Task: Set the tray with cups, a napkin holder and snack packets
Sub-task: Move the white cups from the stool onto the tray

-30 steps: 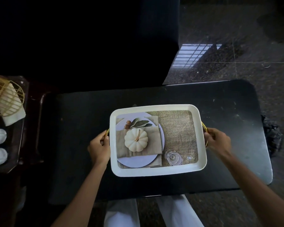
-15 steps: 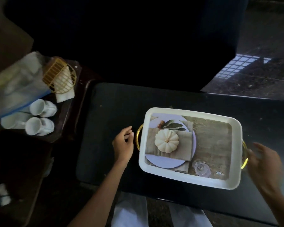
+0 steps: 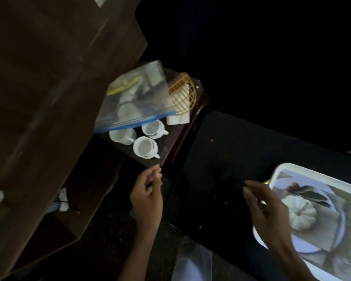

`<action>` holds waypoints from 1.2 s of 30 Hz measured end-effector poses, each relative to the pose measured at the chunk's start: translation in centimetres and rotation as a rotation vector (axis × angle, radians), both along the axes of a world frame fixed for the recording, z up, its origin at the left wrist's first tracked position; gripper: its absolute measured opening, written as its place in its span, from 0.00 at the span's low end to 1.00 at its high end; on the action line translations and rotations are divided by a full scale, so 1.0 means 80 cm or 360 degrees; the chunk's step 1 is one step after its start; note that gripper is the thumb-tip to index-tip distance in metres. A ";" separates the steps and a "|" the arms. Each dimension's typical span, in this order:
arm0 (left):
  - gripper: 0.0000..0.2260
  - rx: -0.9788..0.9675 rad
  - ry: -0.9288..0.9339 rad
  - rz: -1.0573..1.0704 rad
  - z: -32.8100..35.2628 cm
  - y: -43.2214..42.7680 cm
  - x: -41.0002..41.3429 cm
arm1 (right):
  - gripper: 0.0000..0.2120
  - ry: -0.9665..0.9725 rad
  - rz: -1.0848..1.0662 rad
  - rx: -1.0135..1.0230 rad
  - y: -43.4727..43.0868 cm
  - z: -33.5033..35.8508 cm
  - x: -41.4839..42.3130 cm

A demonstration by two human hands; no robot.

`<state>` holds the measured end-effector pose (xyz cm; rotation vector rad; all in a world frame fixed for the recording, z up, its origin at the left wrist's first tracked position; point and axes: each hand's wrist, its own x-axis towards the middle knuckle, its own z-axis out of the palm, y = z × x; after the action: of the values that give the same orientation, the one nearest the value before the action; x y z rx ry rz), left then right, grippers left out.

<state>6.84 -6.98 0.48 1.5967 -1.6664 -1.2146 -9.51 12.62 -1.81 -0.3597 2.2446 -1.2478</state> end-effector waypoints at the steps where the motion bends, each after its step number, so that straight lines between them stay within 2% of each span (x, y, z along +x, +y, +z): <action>1: 0.10 -0.0013 -0.0003 0.0068 -0.003 -0.019 0.011 | 0.07 -0.0006 0.0062 -0.0034 -0.032 0.000 0.009; 6: 0.11 0.0056 -0.0030 0.0227 -0.026 -0.091 0.040 | 0.08 -0.0104 0.0287 -0.0210 -0.166 -0.009 0.054; 12: 0.12 0.0097 -0.0014 0.0145 -0.050 -0.128 0.035 | 0.13 -0.0099 0.0477 -0.0145 -0.250 -0.032 0.089; 18: 0.11 0.0162 0.0089 0.0099 -0.058 -0.135 0.029 | 0.13 -0.0056 0.0473 -0.0123 -0.276 -0.048 0.103; 25: 0.15 0.0130 0.0062 0.0052 -0.059 -0.142 0.034 | 0.10 0.0021 0.0438 -0.0142 -0.284 -0.059 0.110; 36: 0.10 0.0281 0.0131 0.0047 -0.054 -0.136 0.039 | 0.06 0.0036 0.0410 -0.0245 -0.272 -0.047 0.108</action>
<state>9.96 -17.83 -3.81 1.6443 -1.5149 -1.4264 -0.84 -9.13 -5.57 -0.7006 2.0472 -1.2842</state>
